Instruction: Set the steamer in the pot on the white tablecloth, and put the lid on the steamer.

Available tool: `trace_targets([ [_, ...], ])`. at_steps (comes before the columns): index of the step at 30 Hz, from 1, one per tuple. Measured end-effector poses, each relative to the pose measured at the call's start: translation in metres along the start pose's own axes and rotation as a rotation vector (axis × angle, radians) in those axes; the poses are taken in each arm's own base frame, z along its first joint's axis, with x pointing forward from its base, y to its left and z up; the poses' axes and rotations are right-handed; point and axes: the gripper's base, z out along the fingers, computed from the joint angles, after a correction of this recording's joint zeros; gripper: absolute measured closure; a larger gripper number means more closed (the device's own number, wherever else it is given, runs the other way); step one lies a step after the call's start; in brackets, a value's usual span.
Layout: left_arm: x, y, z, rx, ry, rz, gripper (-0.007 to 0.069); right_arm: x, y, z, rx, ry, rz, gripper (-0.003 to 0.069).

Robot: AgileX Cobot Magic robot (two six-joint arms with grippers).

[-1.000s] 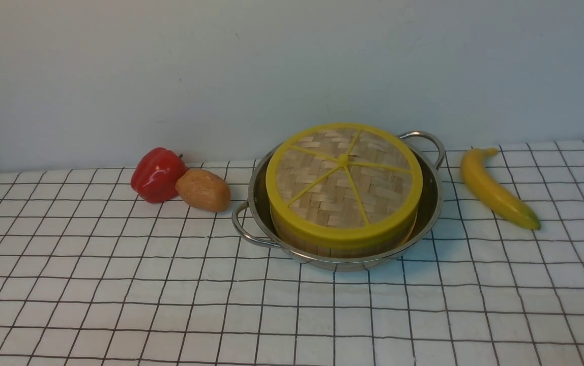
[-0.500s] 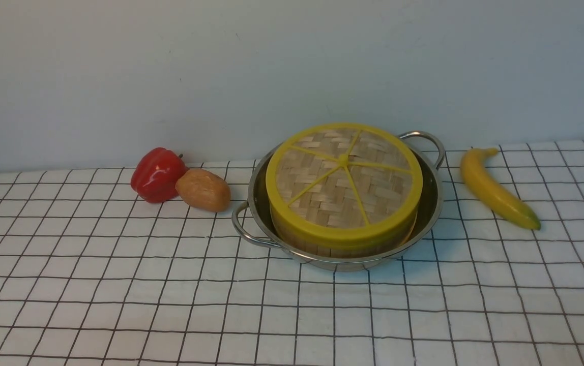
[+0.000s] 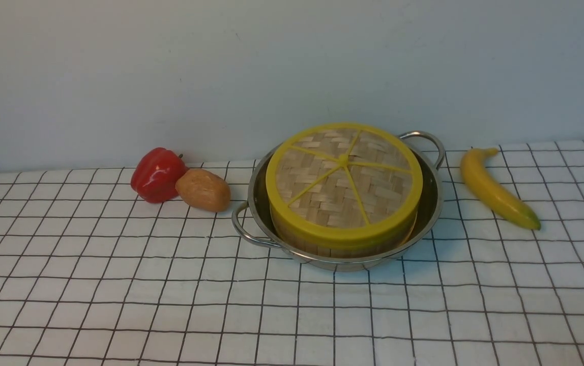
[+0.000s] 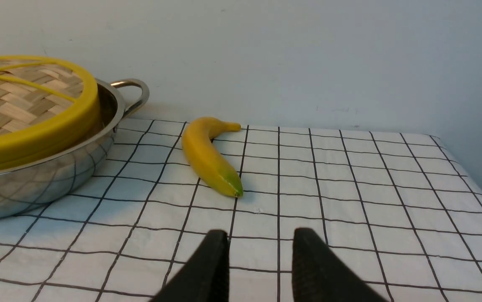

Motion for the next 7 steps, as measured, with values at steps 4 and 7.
trace_targets([
  [4,0.0000,0.0000,0.0000,0.000,0.000,0.000,0.0384,0.0000,0.0000,0.0000,0.000,0.000,0.000,0.0419],
  [7,0.0000,0.0000,0.0000,0.000,0.000,0.000,0.0382,0.0000,0.0000,0.0000,0.000,0.000,0.000,0.0419],
])
